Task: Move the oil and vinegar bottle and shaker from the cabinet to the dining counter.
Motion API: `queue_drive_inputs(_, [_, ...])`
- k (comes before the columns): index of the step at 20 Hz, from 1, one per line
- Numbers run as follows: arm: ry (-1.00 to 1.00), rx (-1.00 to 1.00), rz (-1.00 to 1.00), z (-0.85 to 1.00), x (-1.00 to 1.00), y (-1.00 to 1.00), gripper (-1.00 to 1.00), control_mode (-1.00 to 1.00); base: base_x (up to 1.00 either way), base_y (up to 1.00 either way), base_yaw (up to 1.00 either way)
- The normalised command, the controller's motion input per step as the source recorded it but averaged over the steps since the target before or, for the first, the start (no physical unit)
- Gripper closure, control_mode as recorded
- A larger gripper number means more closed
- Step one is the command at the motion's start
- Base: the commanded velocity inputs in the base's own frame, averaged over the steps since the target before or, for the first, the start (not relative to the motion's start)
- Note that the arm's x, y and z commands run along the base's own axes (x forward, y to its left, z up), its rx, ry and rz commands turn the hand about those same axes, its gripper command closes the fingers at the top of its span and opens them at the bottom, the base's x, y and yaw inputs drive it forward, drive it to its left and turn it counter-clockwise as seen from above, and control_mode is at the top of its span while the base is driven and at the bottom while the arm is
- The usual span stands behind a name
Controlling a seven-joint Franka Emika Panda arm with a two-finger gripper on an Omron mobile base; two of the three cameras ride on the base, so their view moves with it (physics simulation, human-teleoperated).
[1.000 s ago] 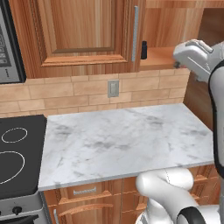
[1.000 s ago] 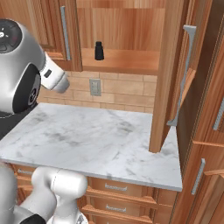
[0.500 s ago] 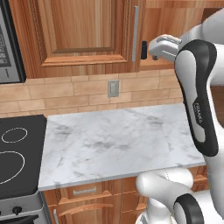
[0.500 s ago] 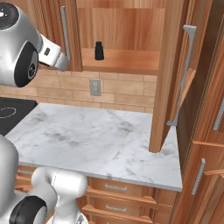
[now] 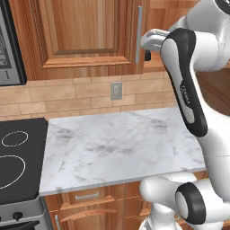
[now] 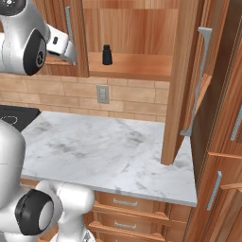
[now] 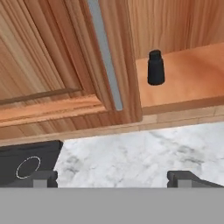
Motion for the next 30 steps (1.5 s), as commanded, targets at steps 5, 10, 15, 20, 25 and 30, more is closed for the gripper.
queue_drive_inputs(5, [-0.01, -0.18, 0.00, 0.00, 0.35, 0.04, -1.00, -1.00, 0.00, 0.00, 0.00])
queue_drive_inputs(10, [-0.03, -0.09, 0.01, 0.00, 0.36, 0.00, -1.00, -1.00, 0.00, 0.00, 0.00])
queue_drive_inputs(15, [-0.02, -0.03, 0.00, 0.00, 0.42, 0.00, -1.00, -1.00, 0.00, 0.00, 0.00])
queue_drive_inputs(20, [-0.03, 0.00, 0.00, 0.00, 0.42, 0.00, -1.00, -1.00, 0.00, 0.00, 0.00])
queue_drive_inputs(25, [-0.03, 0.00, 0.00, 0.00, 0.48, 0.00, -1.00, -1.00, 0.00, 0.00, 0.00])
queue_drive_inputs(30, [-0.01, 0.00, 0.00, 0.00, 0.45, 0.01, -1.00, -1.00, 0.00, 0.00, 0.00])
